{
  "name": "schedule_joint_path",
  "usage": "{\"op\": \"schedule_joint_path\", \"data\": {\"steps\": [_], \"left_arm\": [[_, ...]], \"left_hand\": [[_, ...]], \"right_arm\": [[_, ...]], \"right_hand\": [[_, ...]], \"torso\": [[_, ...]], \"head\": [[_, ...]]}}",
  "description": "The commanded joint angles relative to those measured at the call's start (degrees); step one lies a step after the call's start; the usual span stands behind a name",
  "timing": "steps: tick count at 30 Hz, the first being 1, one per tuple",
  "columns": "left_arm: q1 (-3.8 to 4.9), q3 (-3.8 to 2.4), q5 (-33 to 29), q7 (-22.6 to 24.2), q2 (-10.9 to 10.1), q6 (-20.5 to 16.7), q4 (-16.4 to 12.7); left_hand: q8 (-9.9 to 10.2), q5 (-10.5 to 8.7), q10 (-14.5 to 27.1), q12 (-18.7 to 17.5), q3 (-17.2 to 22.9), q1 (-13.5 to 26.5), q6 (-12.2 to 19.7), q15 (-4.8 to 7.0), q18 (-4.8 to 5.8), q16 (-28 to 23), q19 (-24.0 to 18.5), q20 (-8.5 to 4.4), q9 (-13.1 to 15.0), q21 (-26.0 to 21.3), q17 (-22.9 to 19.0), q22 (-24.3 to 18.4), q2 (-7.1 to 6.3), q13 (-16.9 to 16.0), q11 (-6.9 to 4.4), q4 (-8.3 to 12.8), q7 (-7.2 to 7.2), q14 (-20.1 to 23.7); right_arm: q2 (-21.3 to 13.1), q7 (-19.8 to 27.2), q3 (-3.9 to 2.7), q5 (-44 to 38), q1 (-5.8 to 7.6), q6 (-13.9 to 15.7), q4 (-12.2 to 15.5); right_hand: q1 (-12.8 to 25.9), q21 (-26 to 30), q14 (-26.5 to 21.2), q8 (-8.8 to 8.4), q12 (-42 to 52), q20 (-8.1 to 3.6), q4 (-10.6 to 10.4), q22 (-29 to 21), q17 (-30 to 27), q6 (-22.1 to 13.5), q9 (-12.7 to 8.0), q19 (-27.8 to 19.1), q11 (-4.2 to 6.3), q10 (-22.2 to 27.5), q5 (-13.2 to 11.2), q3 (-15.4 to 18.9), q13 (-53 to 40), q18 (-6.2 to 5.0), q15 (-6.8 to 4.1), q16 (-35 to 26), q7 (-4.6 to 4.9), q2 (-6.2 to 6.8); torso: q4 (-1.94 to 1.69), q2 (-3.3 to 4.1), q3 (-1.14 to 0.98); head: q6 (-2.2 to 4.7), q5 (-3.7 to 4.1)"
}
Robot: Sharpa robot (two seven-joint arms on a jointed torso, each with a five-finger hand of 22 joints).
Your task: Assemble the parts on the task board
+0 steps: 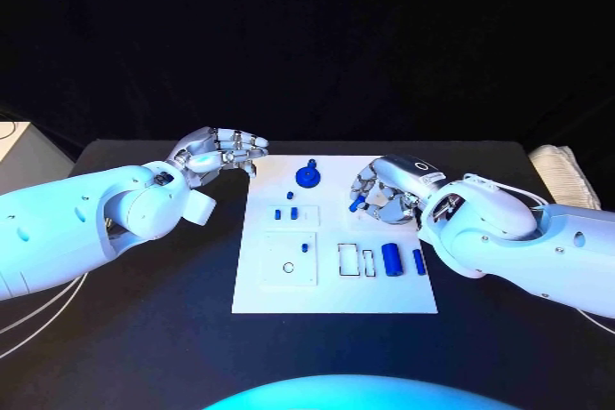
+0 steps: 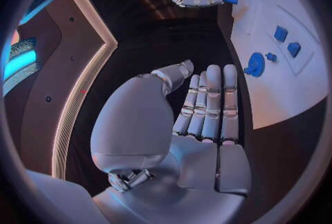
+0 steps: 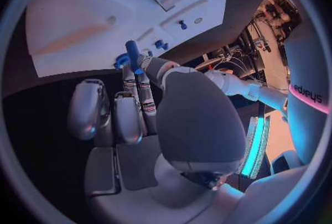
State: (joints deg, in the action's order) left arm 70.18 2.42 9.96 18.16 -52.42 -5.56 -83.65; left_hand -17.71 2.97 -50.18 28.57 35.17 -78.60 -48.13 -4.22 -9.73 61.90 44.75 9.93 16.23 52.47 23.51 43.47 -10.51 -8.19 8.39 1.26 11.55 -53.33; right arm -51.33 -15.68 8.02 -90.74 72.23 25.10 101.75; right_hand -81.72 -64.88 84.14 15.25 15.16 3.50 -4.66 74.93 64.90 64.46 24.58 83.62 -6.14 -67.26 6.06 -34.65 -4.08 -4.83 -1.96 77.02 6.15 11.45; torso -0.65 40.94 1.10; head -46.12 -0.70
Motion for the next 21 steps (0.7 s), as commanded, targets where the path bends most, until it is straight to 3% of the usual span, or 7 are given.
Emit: {"op": "schedule_joint_path", "data": {"steps": [1,5,9,12,17,21], "left_arm": [[0.01,-0.03,-0.2,0.3,0.2,0.4,0.0],[0.01,-0.03,-0.2,0.3,0.3,0.4,0.0],[0.00,-0.03,-0.3,0.6,0.6,0.2,0.1],[-0.01,-0.03,-0.3,0.8,0.8,0.0,0.2],[-0.01,-0.03,-0.4,0.9,1.2,0.1,0.3],[-0.02,-0.03,-0.7,0.8,1.3,0.3,0.3]], "left_hand": [[0.1,-0.02,0.4,0.3,-0.3,0.0,0.3,-0.07,-0.79,-0.3,0.5,-0.01,0.0,-0.4,-0.1,-0.1,0.51,0.1,-0.12,0.1,-0.02,0.5],[0.1,-0.02,0.4,0.3,-0.3,0.0,0.3,-0.07,-0.79,-0.3,0.5,-0.01,0.0,-0.4,-0.1,-0.1,0.51,0.1,-0.12,0.1,-0.02,0.5],[0.1,-0.03,0.5,0.4,-0.4,0.1,0.3,-0.09,-0.78,-0.4,0.6,0.00,0.1,-0.5,-0.1,-0.1,0.58,0.1,-0.10,0.0,0.01,0.4],[0.1,-0.02,0.5,0.4,-0.4,0.1,0.3,-0.10,-0.78,-0.4,0.6,0.01,0.1,-0.5,-0.1,-0.2,0.59,0.1,-0.09,0.0,0.03,0.4],[0.1,-0.02,0.5,0.5,-0.4,0.1,0.3,-0.10,-0.78,-0.4,0.6,0.01,0.1,-0.5,-0.1,-0.2,0.60,0.1,-0.10,0.0,0.03,0.4],[0.1,-0.02,0.5,0.5,-0.4,0.1,0.4,-0.11,-0.78,-0.4,0.6,0.01,0.1,-0.5,-0.1,-0.2,0.63,0.1,-0.10,0.0,0.03,0.4]], "right_arm": [[0.5,1.2,-0.05,3.2,-0.11,1.4,1.7],[1.8,1.8,-0.01,3.7,-0.68,1.0,2.7],[4.7,2.8,0.06,3.3,-2.61,0.8,3.4],[7.0,3.6,0.12,3.0,-4.07,0.6,3.1],[9.9,4.3,0.24,2.6,-5.91,-0.9,2.1],[11.7,4.8,0.35,2.5,-7.14,-2.5,0.9]], "right_hand": [[0.1,-0.1,1.1,0.31,-0.1,-0.04,0.4,4.7,-0.2,-0.4,1.9,0.3,4.11,-4.4,-0.3,-0.3,-1.7,0.40,-0.40,0.2,0.03,-0.43],[0.2,0.1,1.1,0.34,-0.3,-0.04,0.4,4.6,-0.2,-0.5,2.0,0.2,4.08,-4.4,-0.3,-0.4,-1.7,0.36,-0.38,0.2,0.06,-0.46],[0.2,0.4,1.1,0.38,-0.4,-0.04,0.6,4.6,-0.3,-0.6,2.2,0.1,4.07,-4.4,-0.4,-0.5,-1.7,0.32,-0.37,0.1,0.09,-0.51],[0.3,0.5,1.1,0.43,-0.5,-0.04,0.7,4.5,-0.4,-0.7,2.3,0.1,4.05,-4.4,-0.3,-0.6,-1.8,0.31,-0.36,0.1,0.13,-0.52],[0.3,0.8,1.0,0.47,-0.6,-0.04,0.9,4.4,-0.7,-0.8,2.5,0.0,4.01,-4.4,-0.1,-0.7,-1.8,0.25,-0.34,0.0,0.17,-0.54],[0.4,1.1,1.0,0.49,-0.7,-0.03,1.0,4.3,-0.8,-0.8,2.5,-0.1,3.99,-4.4,-0.1,-0.8,-1.8,0.19,-0.33,-0.1,0.19,-0.55]], "torso": [[-0.02,0.12,-0.04],[0.14,0.02,0.00],[0.04,0.01,-0.03],[-0.02,0.10,-0.12],[-0.21,0.04,0.07],[-0.07,0.12,0.08]], "head": [[-0.14,-0.27],[-0.21,-0.56],[-0.35,-0.86],[-0.42,-1.18],[-0.50,-1.67],[-0.60,-2.24]]}}
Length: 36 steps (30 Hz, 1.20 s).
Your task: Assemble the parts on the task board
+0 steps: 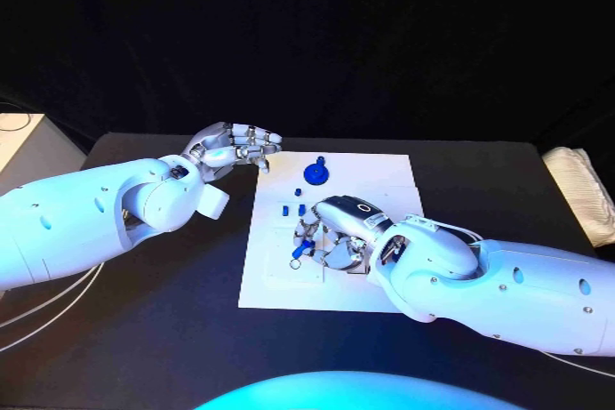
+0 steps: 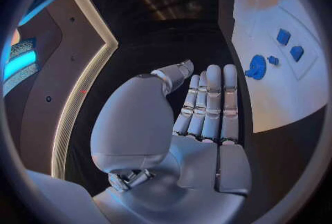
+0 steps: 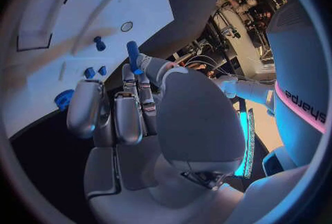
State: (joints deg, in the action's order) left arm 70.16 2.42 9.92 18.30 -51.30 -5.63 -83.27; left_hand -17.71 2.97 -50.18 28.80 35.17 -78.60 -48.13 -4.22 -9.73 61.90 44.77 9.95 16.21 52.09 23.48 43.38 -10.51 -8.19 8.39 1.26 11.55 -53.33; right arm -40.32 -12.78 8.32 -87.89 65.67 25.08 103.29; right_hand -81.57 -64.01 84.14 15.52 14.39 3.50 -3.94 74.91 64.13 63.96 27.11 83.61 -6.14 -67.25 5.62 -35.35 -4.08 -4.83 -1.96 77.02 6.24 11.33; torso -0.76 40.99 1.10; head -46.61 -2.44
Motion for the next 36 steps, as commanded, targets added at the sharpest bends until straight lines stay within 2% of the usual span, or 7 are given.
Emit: {"op": "schedule_joint_path", "data": {"steps": [1,5,8,16,36], "left_arm": [[-0.01,-0.03,-0.7,0.6,0.2,0.4,0.0],[-0.01,-0.03,-0.9,0.4,0.2,0.6,-0.1],[-0.01,-0.03,-1.0,0.3,0.2,0.6,-0.1],[-0.01,-0.03,-1.0,0.2,0.1,0.7,-0.2],[-0.01,-0.03,-1.0,0.1,-0.1,0.8,-0.1]], "left_hand": [[0.1,-0.02,0.5,0.3,-0.4,0.1,0.4,-0.11,-0.78,-0.4,0.6,-0.01,0.1,-0.2,-0.1,-0.1,0.64,0.1,-0.10,0.0,0.03,0.4],[0.1,-0.02,0.5,0.3,-0.4,0.1,0.4,-0.11,-0.78,-0.4,0.6,-0.01,0.1,-0.2,-0.1,-0.1,0.64,0.1,-0.10,0.0,0.03,0.4],[0.2,-0.02,0.5,0.3,-0.5,0.2,0.4,-0.12,-0.78,-0.4,0.6,0.01,0.1,-0.2,-0.1,-0.1,0.61,0.1,-0.08,-0.1,0.07,0.4],[0.2,-0.02,0.5,0.3,-0.5,0.2,0.4,-0.12,-0.78,-0.4,0.6,0.01,0.1,-0.2,-0.1,-0.1,0.61,0.1,-0.08,-0.1,0.07,0.4],[0.2,-0.02,0.5,0.3,-0.5,0.2,0.4,-0.12,-0.78,-0.4,0.6,0.01,0.1,-0.2,-0.1,-0.1,0.61,0.1,-0.08,-0.1,0.07,0.4]], "right_arm": [[1.0,1.9,0.07,-0.4,-0.82,-2.7,-0.8],[2.1,1.8,0.13,-1.2,-1.73,-3.5,-1.8],[2.7,1.3,0.17,-2.1,-2.10,-4.0,-2.4],[3.3,0.2,0.24,-3.7,-2.40,-4.2,-3.1],[2.7,-2.0,0.24,-6.5,-2.65,-0.9,-2.7]], "right_hand": [[0.3,0.2,1.0,0.22,0.1,-0.04,0.3,4.3,-0.1,-0.3,0.0,-0.1,3.98,-4.4,0.3,-0.1,-1.8,0.20,-0.33,-0.1,0.11,-0.43],[0.3,0.3,1.0,0.23,0.1,-0.03,0.3,4.3,-0.1,-0.4,0.0,-0.1,3.98,-4.4,0.3,-0.1,-1.8,0.20,-0.33,-0.1,0.11,-0.44],[0.3,0.3,1.0,0.23,0.1,-0.03,0.3,4.3,-0.1,-0.4,0.0,-0.1,3.97,-4.4,0.3,-0.1,-1.9,0.19,-0.32,-0.1,0.12,-0.45],[0.4,0.5,1.0,0.26,0.0,-0.02,0.4,4.3,-0.2,-0.4,0.2,-0.1,3.95,-4.4,0.4,-0.2,-1.9,0.16,-0.30,-0.2,0.14,-0.49],[0.5,0.1,1.0,0.32,-0.1,-0.01,0.6,4.4,-0.1,-0.5,0.3,-0.1,3.95,-4.5,0.4,-0.2,-1.9,0.23,-0.30,-0.1,0.14,-0.48]], "torso": [[0.07,0.09,0.04],[0.06,0.16,0.01],[0.08,0.13,0.06],[0.04,0.10,0.06],[0.08,0.08,0.01]], "head": [[-0.13,-0.61],[-0.29,-0.79],[-0.46,-0.95],[-0.95,-1.05],[-1.19,-1.25]]}}
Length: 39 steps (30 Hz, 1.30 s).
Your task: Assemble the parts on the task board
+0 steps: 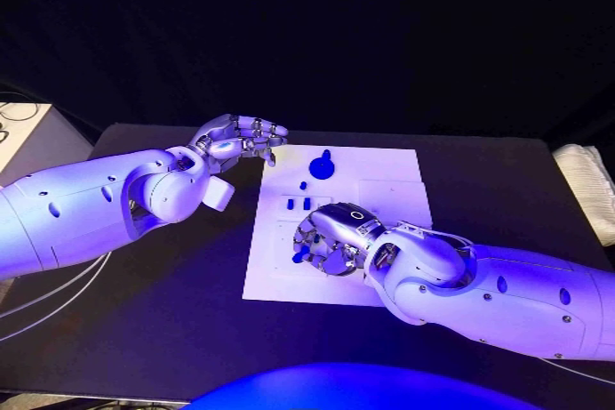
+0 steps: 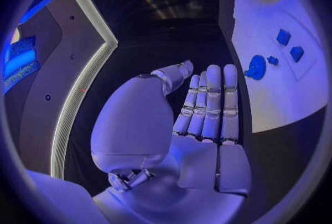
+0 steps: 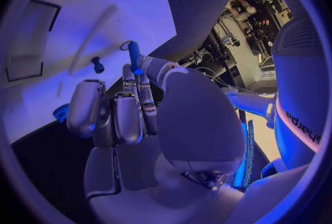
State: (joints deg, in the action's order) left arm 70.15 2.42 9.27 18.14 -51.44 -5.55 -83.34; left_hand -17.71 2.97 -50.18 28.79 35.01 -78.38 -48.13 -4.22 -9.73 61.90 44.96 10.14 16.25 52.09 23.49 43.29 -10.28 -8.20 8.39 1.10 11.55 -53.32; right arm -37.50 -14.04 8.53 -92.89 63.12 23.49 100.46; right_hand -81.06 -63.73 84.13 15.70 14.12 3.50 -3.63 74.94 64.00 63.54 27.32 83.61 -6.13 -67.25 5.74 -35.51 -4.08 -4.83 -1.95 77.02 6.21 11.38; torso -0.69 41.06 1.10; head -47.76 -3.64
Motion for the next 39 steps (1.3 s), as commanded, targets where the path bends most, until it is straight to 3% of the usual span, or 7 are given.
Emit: {"op": "schedule_joint_path", "data": {"steps": [1,11,19,23,29,31,39], "left_arm": [[0.01,-0.03,-0.4,0.3,0.0,0.8,-0.1],[0.01,-0.03,-0.4,0.1,0.0,0.9,-0.1],[0.01,-0.04,-0.4,0.1,0.0,0.9,-0.1],[0.01,-0.04,-0.4,0.0,0.0,0.9,-0.1],[0.01,-0.04,-0.4,0.0,0.1,0.9,-0.3],[0.01,-0.04,-0.4,0.0,0.0,0.9,-0.4],[0.01,-0.04,-0.3,-0.2,0.0,1.2,-1.0]], "left_hand": [[0.2,-0.02,0.5,0.3,-0.3,0.0,0.4,-0.12,-0.78,-0.4,0.4,-0.18,0.1,-0.2,-0.1,-0.1,0.38,0.1,-0.08,0.1,0.07,0.4],[0.2,-0.01,0.5,0.4,-0.3,0.0,0.4,-0.14,-0.78,-0.4,0.5,-0.17,0.1,-0.4,-0.1,-0.2,0.46,0.1,-0.07,0.0,0.08,0.4],[0.1,-0.02,0.6,0.4,-0.4,0.1,0.4,-0.15,-0.78,-0.4,0.5,-0.16,0.1,-0.4,-0.1,-0.2,0.48,0.1,-0.05,0.0,0.08,0.4],[0.1,-0.02,0.6,0.4,-0.4,0.1,0.4,-0.16,-0.77,-0.4,0.5,-0.15,0.1,-0.5,-0.1,-0.2,0.52,0.1,-0.04,-0.1,0.09,0.4],[0.1,-0.02,0.6,0.4,-0.4,0.1,0.4,-0.16,-0.77,-0.4,0.5,-0.15,0.1,-0.5,-0.1,-0.2,0.52,0.1,-0.04,-0.1,0.09,0.4],[0.1,-0.02,0.6,0.4,-0.4,0.1,0.4,-0.16,-0.77,-0.4,0.5,-0.15,0.1,-0.5,-0.1,-0.2,0.52,0.1,-0.04,-0.1,0.09,0.4],[0.1,-0.03,0.7,0.5,-0.5,0.2,0.4,-0.18,-0.77,-0.4,0.5,-0.13,0.1,-0.6,-0.1,-0.3,0.57,0.1,-0.04,-0.2,0.09,0.4]], "right_arm": [[-0.2,-0.8,0.03,-1.5,-0.11,0.8,0.2],[-0.6,-0.6,0.03,-1.5,-0.13,0.5,0.5],[-0.4,-0.4,0.04,-0.8,-0.09,-2.1,-0.2],[0.0,-1.2,0.04,-2.1,-0.08,-2.9,-0.7],[0.7,-1.9,0.15,-3.7,-0.09,-3.4,-1.3],[0.9,-2.0,0.23,-4.1,-0.10,-3.6,-1.5],[1.7,-1.1,0.55,-4.8,-0.23,-3.8,-1.7]], "right_hand": [[0.0,-0.2,1.0,0.13,0.2,-0.02,0.3,4.4,0.1,-0.1,0.1,0.0,3.94,-4.5,0.3,-0.1,-1.9,0.23,-0.30,-0.1,0.16,-0.53],[0.0,-0.2,1.0,0.13,0.2,-0.02,0.3,4.4,0.1,-0.1,0.1,0.0,3.94,-4.5,0.3,-0.1,-1.9,0.23,-0.30,-0.1,0.16,-0.53],[0.2,-0.1,1.0,0.22,0.0,-0.01,0.4,4.4,0.0,-0.1,0.3,-0.1,3.92,-4.5,0.3,-0.1,-2.0,0.22,-0.29,-0.2,0.18,-0.48],[0.3,0.0,1.0,0.24,0.0,0.00,0.4,4.4,0.0,-0.2,0.4,-0.1,3.91,-4.5,0.4,-0.1,-2.0,0.21,-0.28,-0.2,0.18,-0.49],[0.3,0.0,1.0,0.25,0.0,0.00,0.5,4.4,0.0,-0.2,0.4,-0.1,3.92,-4.5,0.4,-0.2,-2.0,0.21,-0.27,-0.2,0.18,-0.50],[0.3,0.0,1.0,0.25,0.0,0.00,0.5,4.4,0.0,-0.2,0.4,-0.1,3.92,-4.5,0.4,-0.2,-2.0,0.21,-0.27,-0.2,0.18,-0.50],[0.4,0.2,1.0,0.27,-0.1,0.01,0.6,4.4,-0.2,-0.2,0.5,-0.1,3.92,-4.5,0.4,-0.2,-2.1,0.17,-0.28,-0.3,0.17,-0.49]], "torso": [[0.00,0.01,0.00],[0.06,0.01,-0.01],[0.12,-0.05,0.09],[0.17,-0.01,0.03],[-0.09,-0.10,0.17],[-0.13,-0.07,0.11],[-0.04,-0.05,0.12]], "head": [[-0.06,-0.07],[-0.24,-0.17],[-0.04,0.25],[0.02,0.35],[-0.20,0.76],[-0.22,0.89],[-0.27,0.50]]}}
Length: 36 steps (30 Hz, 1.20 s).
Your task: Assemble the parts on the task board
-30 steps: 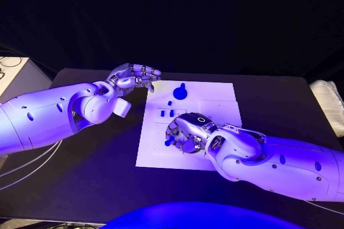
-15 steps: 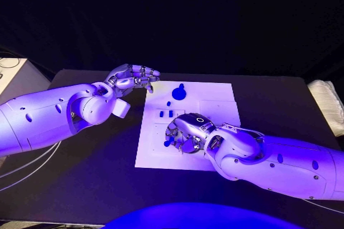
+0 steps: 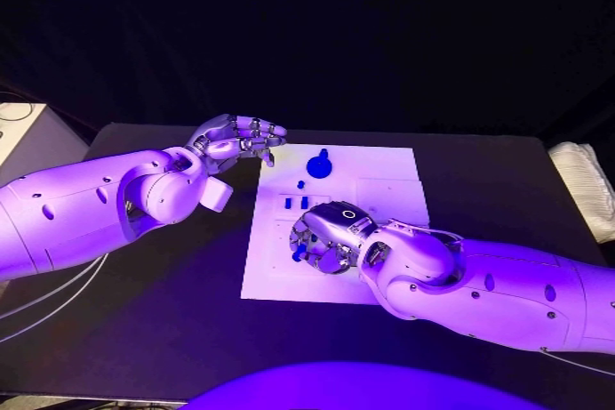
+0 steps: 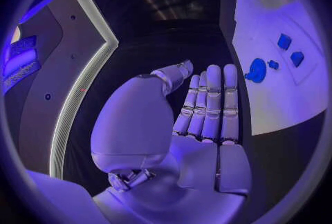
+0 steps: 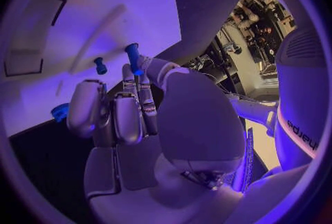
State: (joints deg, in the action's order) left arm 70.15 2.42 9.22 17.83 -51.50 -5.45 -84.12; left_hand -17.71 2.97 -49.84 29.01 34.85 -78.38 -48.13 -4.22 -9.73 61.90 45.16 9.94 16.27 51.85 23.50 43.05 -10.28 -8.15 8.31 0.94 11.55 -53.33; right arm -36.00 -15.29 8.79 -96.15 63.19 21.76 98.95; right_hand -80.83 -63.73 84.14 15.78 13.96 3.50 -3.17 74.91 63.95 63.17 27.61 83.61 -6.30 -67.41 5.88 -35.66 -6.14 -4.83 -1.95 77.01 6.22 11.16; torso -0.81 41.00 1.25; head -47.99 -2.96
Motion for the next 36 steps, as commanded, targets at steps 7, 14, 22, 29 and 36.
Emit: {"op": "schedule_joint_path", "data": {"steps": [7,14,22,29,36], "left_arm": [[0.01,-0.04,-0.8,-0.1,0.0,1.3,0.2],[0.02,-0.04,-1.0,-0.3,-0.1,1.5,0.4],[0.02,-0.04,-1.0,-0.4,-0.1,1.7,0.5],[0.02,-0.04,-1.0,-0.5,-0.1,1.9,0.6],[0.02,-0.04,-0.9,-0.6,-0.2,1.8,0.6]], "left_hand": [[0.1,-0.03,0.4,0.2,-0.3,0.3,0.4,-0.19,-0.77,-0.4,0.4,0.08,0.1,-0.4,-0.1,-0.1,0.56,0.1,0.05,-0.1,0.10,0.4],[0.1,-0.04,0.4,0.3,-0.4,0.3,0.4,-0.20,-0.77,-0.4,0.4,0.09,0.1,-0.4,-0.1,-0.1,0.54,0.1,0.04,-0.1,0.09,0.4],[0.1,-0.04,0.4,0.3,-0.4,0.2,0.3,-0.19,-0.77,-0.4,0.4,0.09,0.1,-0.5,-0.1,-0.2,0.51,0.1,0.02,-0.1,0.06,0.4],[0.1,-0.04,0.4,0.3,-0.4,0.2,0.3,-0.19,-0.77,-0.4,0.4,0.09,0.1,-0.5,-0.1,-0.2,0.51,0.1,0.02,-0.1,0.06,0.4],[0.1,-0.04,0.4,0.3,-0.4,0.2,0.3,-0.19,-0.77,-0.4,0.4,0.09,0.1,-0.5,-0.1,-0.2,0.51,0.1,0.02,-0.1,0.06,0.4]], "right_arm": [[0.4,1.6,0.44,-1.2,-0.36,-1.7,-0.2],[0.4,2.6,0.53,-0.4,-0.39,0.0,-0.5],[0.3,2.9,0.57,-0.3,-0.43,2.4,-0.6],[0.1,2.9,0.59,-0.3,-0.44,3.4,-0.6],[-1.1,3.2,0.60,0.7,-0.45,7.7,0.0]], "right_hand": [[2.8,0.8,1.1,-0.97,-1.5,0.37,-0.5,4.3,0.2,-2.1,0.4,-0.3,3.51,-2.9,-1.8,0.7,-0.1,0.13,0.20,-0.1,0.43,0.26],[5.4,2.8,0.9,-3.60,-4.9,1.48,-1.5,3.7,0.1,-5.1,-0.3,-0.8,1.58,1.6,-1.0,1.9,0.8,-0.06,1.73,0.0,2.11,2.97],[5.0,8.0,0.5,-5.72,-7.0,2.53,-1.5,1.7,-0.5,-7.2,-1.2,-2.2,0.42,6.5,-2.1,4.4,2.1,-0.90,2.74,-0.2,3.06,3.80],[3.8,10.3,0.1,-6.77,-6.7,2.89,-1.5,0.7,-1.2,-7.8,-1.8,-2.8,0.19,8.6,-2.1,7.1,2.3,-1.31,2.94,-0.5,3.10,3.36],[-3.5,16.2,-1.1,-9.78,-2.7,3.08,-10.6,-1.9,-4.1,-8.4,-4.2,-3.5,0.18,12.9,2.5,31.2,2.2,-2.06,3.05,-1.9,2.91,-0.79]], "torso": [[0.21,0.03,-0.10],[0.19,0.06,-0.16],[0.19,0.03,-0.16],[0.17,0.01,-0.17],[0.13,0.08,-0.12]], "head": [[-0.08,-0.16],[-0.09,0.22],[-0.09,0.17],[-0.09,0.20],[0.14,0.48]]}}
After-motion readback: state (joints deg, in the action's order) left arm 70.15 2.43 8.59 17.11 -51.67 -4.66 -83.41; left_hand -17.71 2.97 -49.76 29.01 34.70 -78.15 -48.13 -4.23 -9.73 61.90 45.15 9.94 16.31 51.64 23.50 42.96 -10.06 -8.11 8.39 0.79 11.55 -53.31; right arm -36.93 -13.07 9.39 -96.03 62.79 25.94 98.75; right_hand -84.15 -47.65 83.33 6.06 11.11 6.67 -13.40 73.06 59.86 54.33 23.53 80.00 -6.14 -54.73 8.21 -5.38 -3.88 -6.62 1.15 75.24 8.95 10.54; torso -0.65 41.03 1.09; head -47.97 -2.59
